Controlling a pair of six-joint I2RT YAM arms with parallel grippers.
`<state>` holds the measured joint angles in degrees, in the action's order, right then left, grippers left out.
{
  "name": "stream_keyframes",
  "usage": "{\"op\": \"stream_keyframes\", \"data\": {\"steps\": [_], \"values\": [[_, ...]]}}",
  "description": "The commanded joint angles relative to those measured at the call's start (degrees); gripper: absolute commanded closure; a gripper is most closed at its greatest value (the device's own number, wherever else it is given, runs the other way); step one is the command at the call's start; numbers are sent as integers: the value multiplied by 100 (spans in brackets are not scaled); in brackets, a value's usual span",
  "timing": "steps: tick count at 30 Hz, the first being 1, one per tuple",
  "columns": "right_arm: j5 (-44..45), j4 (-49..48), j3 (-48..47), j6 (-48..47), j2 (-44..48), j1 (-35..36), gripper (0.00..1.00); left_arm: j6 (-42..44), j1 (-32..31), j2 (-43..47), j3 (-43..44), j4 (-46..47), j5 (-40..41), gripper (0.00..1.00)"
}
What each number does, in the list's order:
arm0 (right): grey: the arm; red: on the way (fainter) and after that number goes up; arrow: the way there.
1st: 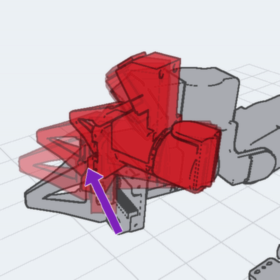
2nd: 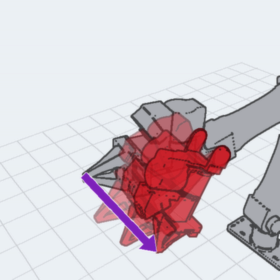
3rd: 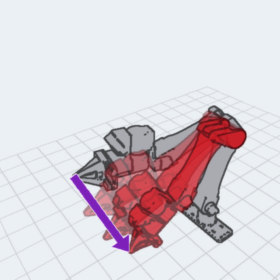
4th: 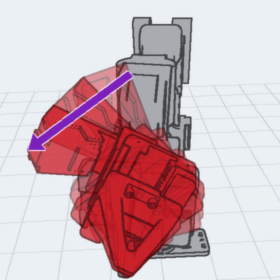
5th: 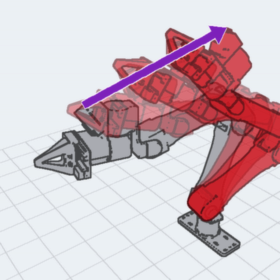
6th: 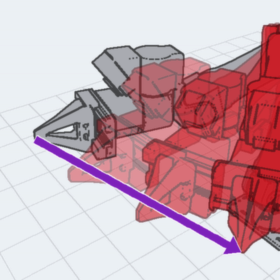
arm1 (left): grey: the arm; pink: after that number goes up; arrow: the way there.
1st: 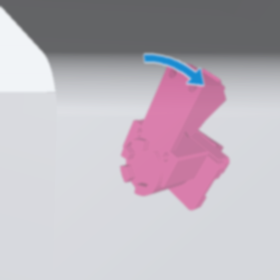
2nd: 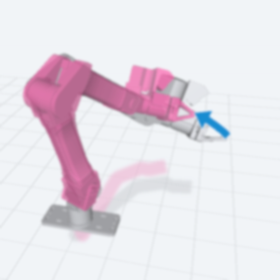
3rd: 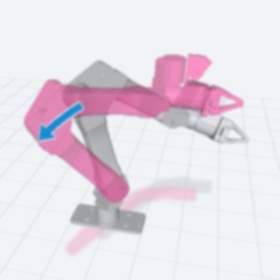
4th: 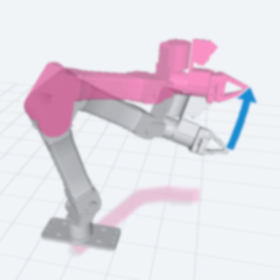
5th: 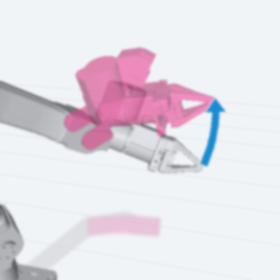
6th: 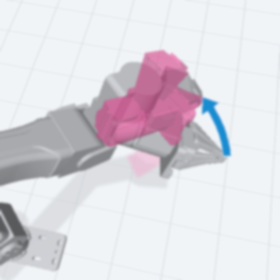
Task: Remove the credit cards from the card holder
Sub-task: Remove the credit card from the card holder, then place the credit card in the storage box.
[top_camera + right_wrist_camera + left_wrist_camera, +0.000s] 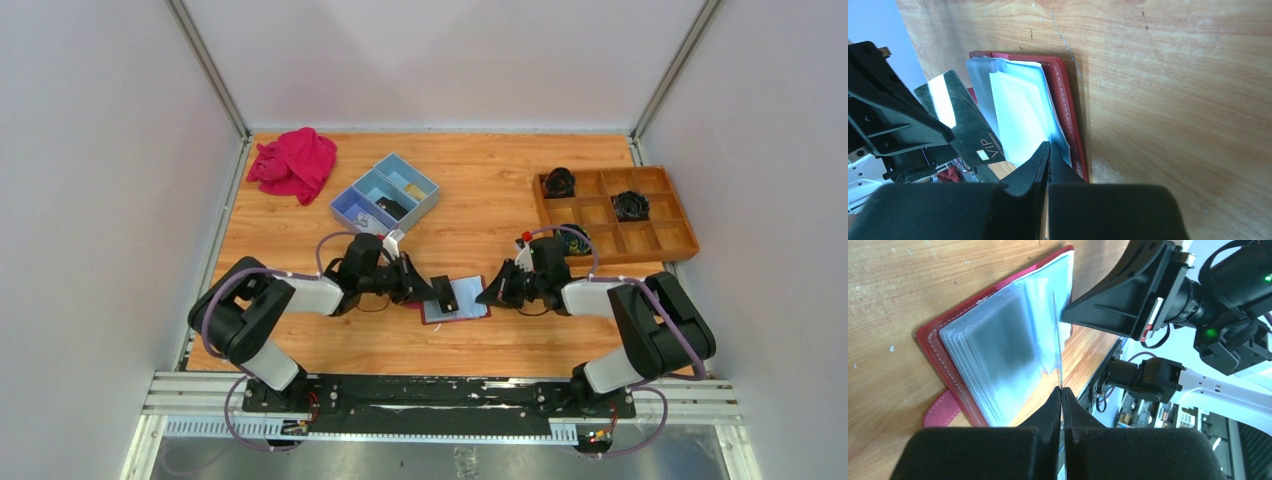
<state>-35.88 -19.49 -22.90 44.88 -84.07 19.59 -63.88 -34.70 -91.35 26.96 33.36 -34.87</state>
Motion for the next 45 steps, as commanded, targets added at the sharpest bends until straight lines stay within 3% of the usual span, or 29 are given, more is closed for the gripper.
{"op": "stream_keyframes", "data": {"steps": [1, 8, 15, 16, 21, 28, 33, 40, 45], "values": [[505, 507, 49, -271, -43, 11, 100, 455, 94, 506, 190, -968, 9, 100], [455, 505, 17, -284, -1, 9, 100, 713, 143, 1149, 354, -1892, 257, 100], [407, 569, -21, -326, 84, 5, 100, 1731, 281, 1763, 1637, -4669, 1309, 100], [406, 621, -43, -340, 115, 7, 98, 1829, 356, 1811, 1800, -4865, 1358, 100], [560, 1058, -169, -474, 555, 10, 70, 2147, 980, 1860, 2416, -5310, 1261, 100], [1288, 2272, -576, -987, 1517, 10, 55, 1990, 1834, 1328, 3116, -5024, 1116, 100], [1599, 2716, -839, -1176, 1838, 0, 54, 1389, 2269, 663, 3188, -4112, 1114, 100], [1663, 2870, -786, -1202, 2062, 0, 54, 900, 2354, -125, 3306, -3417, 1317, 100], [1663, 2888, -723, -1183, 2123, 2, 55, 833, 2362, -391, 3462, -3363, 1484, 100]]}}
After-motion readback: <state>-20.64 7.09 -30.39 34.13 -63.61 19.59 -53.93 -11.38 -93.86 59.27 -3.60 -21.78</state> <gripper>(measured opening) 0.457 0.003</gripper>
